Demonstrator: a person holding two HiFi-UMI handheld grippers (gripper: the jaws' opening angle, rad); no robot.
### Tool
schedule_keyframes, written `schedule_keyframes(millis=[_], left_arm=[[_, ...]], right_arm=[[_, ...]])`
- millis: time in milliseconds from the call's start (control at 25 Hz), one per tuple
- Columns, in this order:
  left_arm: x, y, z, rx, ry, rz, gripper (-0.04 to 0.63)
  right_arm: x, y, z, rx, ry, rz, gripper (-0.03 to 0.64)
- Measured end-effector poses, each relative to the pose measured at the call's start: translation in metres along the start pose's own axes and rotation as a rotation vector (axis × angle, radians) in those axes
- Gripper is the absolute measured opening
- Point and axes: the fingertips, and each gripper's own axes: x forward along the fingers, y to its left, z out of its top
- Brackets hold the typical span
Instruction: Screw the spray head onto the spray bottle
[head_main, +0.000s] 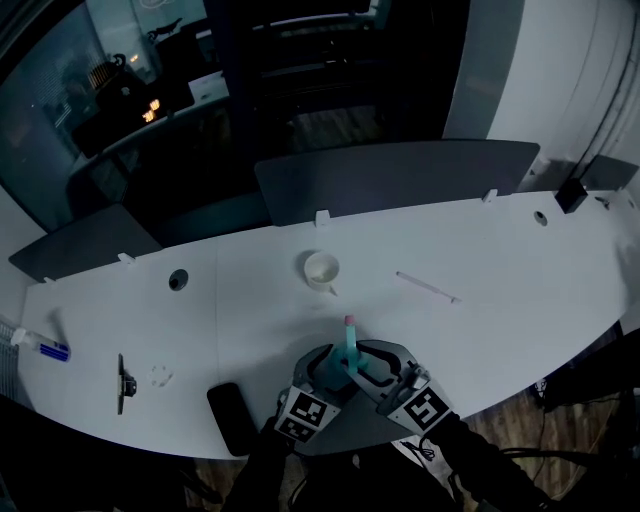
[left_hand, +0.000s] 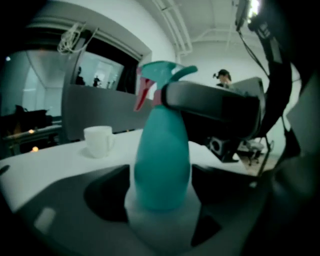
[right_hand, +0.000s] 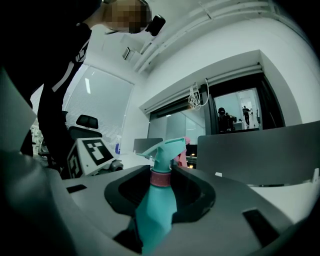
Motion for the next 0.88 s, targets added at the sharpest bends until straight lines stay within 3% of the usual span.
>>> schedule_keyframes(millis=[80,160,280,480,560,880], left_arm=[[0.0012,-0.0021,-0.0006,-0.001,0.013,-0.095,0.385],[0.0024,-0.0027,0.0003,-0.017,-0.004,-0.085,0.37],[0.0045,0.0004,0.0011,-0.059,-0.019,0.048,0.365],[-0.0005,0.0054,0.0029,-0.19,-0.037,0.4,0.353],[-0.0039,0.0063,0.0011,-0.235,-0.042,0.49,0.351],[-0.0037,0.003,0.0007,-0.236,-0.053,0.456,0.359]], right_arm=[[0.0001,0.001,-0.0002,-0.01,0.004,0.01,0.126],[-0.0011,0.0,-0.0012,-0.005,0.007,-0.004,0.126],[-0.0037,-0.0059,-0.0033,0.007,0.011,-0.051,0.126],[-0.0016,-0.0052,-0.001,0.015,-0.01,-0.092,0.126],[-0.0002,-0.0013,-0.0012,0.016,-0.011,-0.084,0.126],[-0.0006,0.0004,-0.002,0.011,-0.007,-0.069,0.126]])
